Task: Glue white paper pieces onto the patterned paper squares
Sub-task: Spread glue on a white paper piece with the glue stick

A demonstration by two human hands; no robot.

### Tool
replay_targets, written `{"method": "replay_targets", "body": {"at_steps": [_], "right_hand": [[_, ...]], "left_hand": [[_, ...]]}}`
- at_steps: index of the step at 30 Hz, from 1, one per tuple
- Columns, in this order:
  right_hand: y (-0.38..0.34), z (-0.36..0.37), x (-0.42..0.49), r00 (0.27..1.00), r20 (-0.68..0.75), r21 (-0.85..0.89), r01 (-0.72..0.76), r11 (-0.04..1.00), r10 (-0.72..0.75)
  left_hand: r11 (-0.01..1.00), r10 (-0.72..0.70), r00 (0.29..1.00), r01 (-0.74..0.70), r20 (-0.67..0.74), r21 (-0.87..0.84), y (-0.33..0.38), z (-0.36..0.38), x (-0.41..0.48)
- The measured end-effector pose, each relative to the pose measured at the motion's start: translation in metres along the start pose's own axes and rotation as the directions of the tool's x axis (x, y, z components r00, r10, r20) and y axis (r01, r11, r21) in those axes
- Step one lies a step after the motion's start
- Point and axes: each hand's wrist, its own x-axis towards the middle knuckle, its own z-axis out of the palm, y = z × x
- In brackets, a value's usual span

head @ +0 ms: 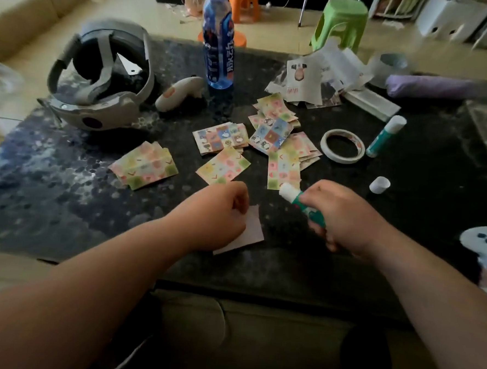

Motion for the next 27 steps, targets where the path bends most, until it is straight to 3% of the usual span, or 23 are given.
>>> {"method": "replay_targets", "body": {"at_steps": [3,8,22,27], "right_hand": [[0.002,0.007,0.004,0.999,0.050,-0.088,0.020,0.996,-0.016],[0.000,0.009,0.012,0.987,-0.019,-0.256,0.149,0.955,-0.159],[-0.002,0.020,0.022,0.986,-0.064,-0.197,0.140,0.970,-0.155],[-0.002,0.010,0.024,0.975,-0.132,-0.096,0.166,0.982,-0.178]], "left_hand": [[0.998,0.009,1.000,-0.008,-0.007,0.061,-0.002,0.008,0.006],[0.983,0.005,1.000,-0.005,0.001,0.183,-0.014,0.012,0.011],[0.984,0.111,0.992,-0.100,-0.066,0.150,-0.023,0.020,0.009],[0.970,0.134,0.989,-0.142,0.055,0.197,-0.026,0.023,0.009]]}}
